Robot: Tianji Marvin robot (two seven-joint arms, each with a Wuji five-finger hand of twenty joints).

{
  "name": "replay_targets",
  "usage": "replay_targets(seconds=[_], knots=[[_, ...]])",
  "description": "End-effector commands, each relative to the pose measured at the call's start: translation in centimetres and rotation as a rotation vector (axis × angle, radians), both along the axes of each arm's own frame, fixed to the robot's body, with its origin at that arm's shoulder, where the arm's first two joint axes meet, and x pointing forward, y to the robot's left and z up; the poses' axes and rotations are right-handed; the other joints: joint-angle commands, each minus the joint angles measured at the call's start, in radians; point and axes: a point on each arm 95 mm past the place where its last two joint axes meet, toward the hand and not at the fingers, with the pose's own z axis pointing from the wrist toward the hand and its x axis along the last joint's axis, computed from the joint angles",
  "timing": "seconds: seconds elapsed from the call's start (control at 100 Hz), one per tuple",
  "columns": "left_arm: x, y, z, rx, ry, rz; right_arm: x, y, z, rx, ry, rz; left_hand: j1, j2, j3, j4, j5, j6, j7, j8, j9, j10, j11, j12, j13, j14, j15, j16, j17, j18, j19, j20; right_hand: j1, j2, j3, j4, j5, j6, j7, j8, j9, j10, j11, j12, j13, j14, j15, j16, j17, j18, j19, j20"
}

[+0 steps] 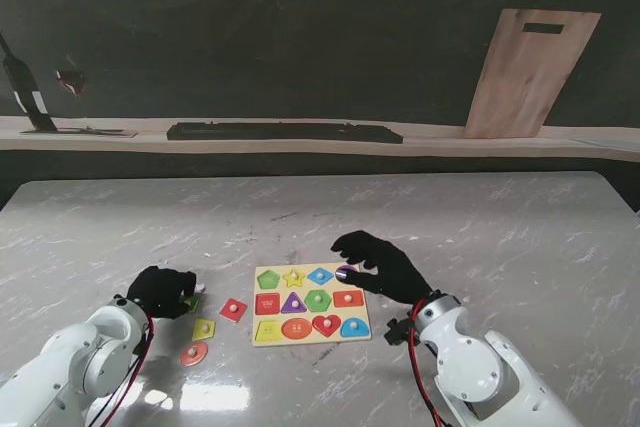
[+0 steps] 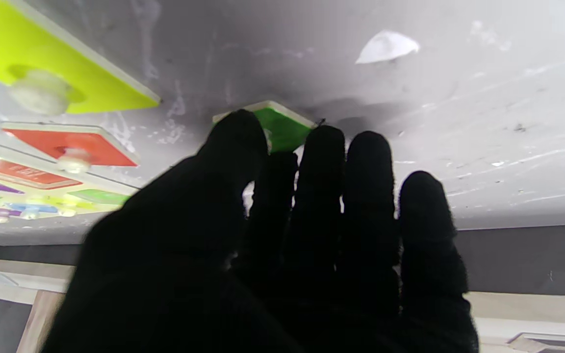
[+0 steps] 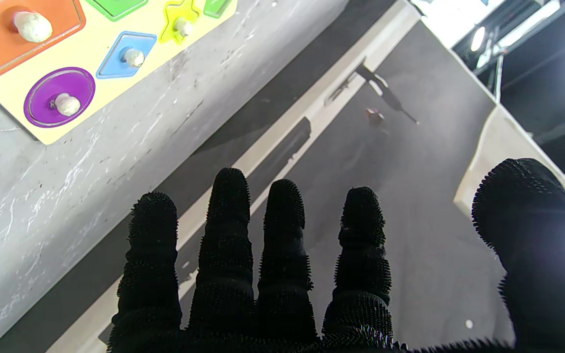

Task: Fit puzzle pieces into a puzzle board

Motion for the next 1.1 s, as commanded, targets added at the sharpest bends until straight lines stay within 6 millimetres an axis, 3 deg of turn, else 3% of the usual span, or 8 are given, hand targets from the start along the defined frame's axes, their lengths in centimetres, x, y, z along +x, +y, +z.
replay_targets(seconds=[0.0,0.5,0.65,0.81,0.91,1.09], knots=[[-0.66,0.13,-0.97,0.005,0.02,0.009,-0.28,0.2,-0.06,0.0,0.001,0.004,0.058,-0.01,0.095,0.034,0.084,-0.033,0.158,0.035,0.036,0.041,0.014,0.011,0.04,0.011,0.029,0.023,0.007,0.139,0.016,0.01,-0.011,0.017,-0.022,0.035,0.012,-0.047,-0.01,0.01,0.022,-0.02,-0.011,0.002,-0.005,-0.004,0.009,0.006,-0.014,0.012,0.004,0.017],[-0.73,0.17,-0.41,0.014,-0.021,0.01,-0.27,0.17,-0.13,0.0,0.001,0.007,0.041,-0.028,0.124,0.026,0.088,-0.017,0.174,0.037,0.044,0.056,0.04,0.021,0.06,0.015,0.056,0.04,0.027,0.144,0.027,0.012,-0.011,0.018,-0.022,0.035,0.016,-0.049,-0.009,0.011,0.023,-0.021,-0.011,0.002,-0.005,-0.004,0.009,0.006,-0.015,0.011,0.003,0.018],[-0.63,0.01,-0.62,0.006,-0.023,0.013,-0.28,0.15,-0.13,0.0,-0.001,0.006,-0.01,-0.058,0.211,0.032,0.091,-0.013,0.204,0.042,0.049,0.058,0.098,0.014,0.076,0.012,0.087,0.027,0.04,0.154,0.047,0.019,-0.011,0.018,-0.021,0.035,0.015,-0.052,-0.011,0.011,0.023,-0.02,-0.012,0.002,-0.004,-0.004,0.009,0.006,-0.014,0.012,0.003,0.018],[-0.37,-0.22,-0.93,0.0,-0.021,0.014,-0.28,0.15,-0.13,0.0,-0.001,0.006,-0.03,-0.072,0.239,0.033,0.093,-0.01,0.212,0.042,0.051,0.058,0.113,0.01,0.077,0.016,0.098,0.023,0.038,0.16,0.055,0.024,-0.011,0.018,-0.021,0.035,0.014,-0.052,-0.01,0.011,0.024,-0.02,-0.012,0.002,-0.004,-0.004,0.009,0.006,-0.014,0.011,0.003,0.018],[-0.23,-0.33,-0.95,0.01,-0.015,0.01,-0.28,0.15,-0.13,0.0,-0.001,0.006,-0.029,-0.067,0.218,0.022,0.091,-0.009,0.206,0.038,0.042,0.056,0.11,0.001,0.067,0.013,0.094,0.016,0.032,0.156,0.053,0.025,-0.011,0.017,-0.02,0.035,0.016,-0.05,-0.01,0.011,0.024,-0.02,-0.011,0.002,-0.005,-0.002,0.009,0.006,-0.014,0.011,0.003,0.018],[-0.26,-0.32,-0.85,0.017,0.009,0.005,-0.28,0.15,-0.13,0.0,-0.001,0.006,-0.038,-0.022,0.092,-0.017,0.093,-0.006,0.184,0.032,-0.012,0.068,0.17,-0.049,0.042,0.018,0.09,0.004,0.01,0.151,0.046,0.029,-0.011,0.017,-0.02,0.035,0.016,-0.051,-0.01,0.012,0.023,-0.02,-0.011,0.002,-0.004,-0.003,0.009,0.006,-0.014,0.011,0.003,0.018]])
